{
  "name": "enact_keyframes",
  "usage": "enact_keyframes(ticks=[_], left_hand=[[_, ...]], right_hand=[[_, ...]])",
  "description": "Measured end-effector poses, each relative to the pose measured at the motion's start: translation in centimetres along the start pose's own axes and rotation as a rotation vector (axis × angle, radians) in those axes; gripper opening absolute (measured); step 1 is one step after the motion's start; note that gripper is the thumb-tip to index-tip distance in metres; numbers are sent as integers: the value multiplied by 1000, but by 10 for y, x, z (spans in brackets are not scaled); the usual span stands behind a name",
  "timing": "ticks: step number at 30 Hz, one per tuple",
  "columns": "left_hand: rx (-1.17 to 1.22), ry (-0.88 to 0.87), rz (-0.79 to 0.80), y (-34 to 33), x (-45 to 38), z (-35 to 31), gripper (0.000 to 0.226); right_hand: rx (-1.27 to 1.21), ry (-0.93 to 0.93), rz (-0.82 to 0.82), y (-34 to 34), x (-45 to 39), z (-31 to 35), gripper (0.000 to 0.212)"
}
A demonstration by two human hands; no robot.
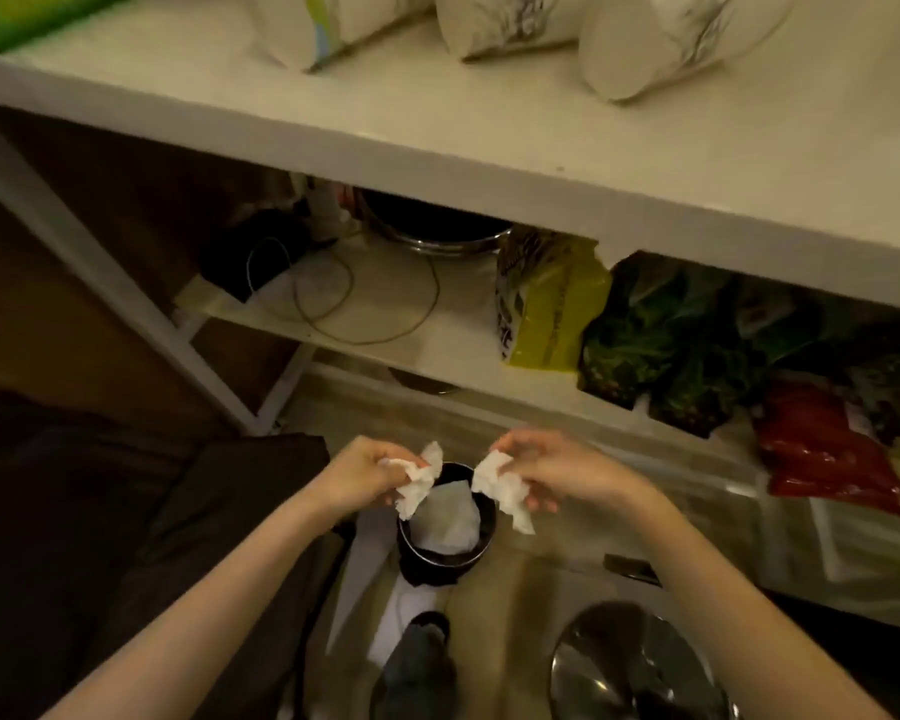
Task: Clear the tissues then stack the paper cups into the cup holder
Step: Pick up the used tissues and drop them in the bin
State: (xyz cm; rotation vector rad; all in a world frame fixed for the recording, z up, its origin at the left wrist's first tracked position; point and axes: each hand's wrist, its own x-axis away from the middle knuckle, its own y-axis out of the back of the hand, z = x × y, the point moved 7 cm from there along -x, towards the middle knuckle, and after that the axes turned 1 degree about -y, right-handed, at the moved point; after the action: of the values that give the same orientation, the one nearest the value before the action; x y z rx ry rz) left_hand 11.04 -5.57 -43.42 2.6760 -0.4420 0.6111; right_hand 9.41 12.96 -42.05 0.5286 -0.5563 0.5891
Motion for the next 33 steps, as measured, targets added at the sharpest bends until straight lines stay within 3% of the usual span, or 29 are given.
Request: enact_keyframes(ticks=[3,6,8,12,18,21,25,29,33], left_hand=[[51,177,36,-27,-26,90,22],[-68,238,89,-58,-53,165,19],[71,338,-57,-72,-78,216,19],[120,307,-122,-98,-133,280,15],[98,327,-74,-138,-209,355,35],[116,340,8,-155,-229,369,41],[-5,342,88,-159,-225,375,42],[28,362,83,-139,-201,356,49],[7,326,75,-114,-176,295,33]], right_hand=[[-131,-77,-166,-29,-53,-80,17],[-246,-168,-333,-60,-102,-163,19],[-262,-214,-391,-81,-135,-211,22],[-262,-229,-366,-118,-205,-281,31],[-318,-120,-275,-159,-292,-333,33],[-466,-34,-256,-167,-312,-342,55],[-446,-132,-264,-163,-304,-353,69],[-389,-216,-279,-146,-278,-339,70],[-402,-166,-324,-119,-236,-281,58]])
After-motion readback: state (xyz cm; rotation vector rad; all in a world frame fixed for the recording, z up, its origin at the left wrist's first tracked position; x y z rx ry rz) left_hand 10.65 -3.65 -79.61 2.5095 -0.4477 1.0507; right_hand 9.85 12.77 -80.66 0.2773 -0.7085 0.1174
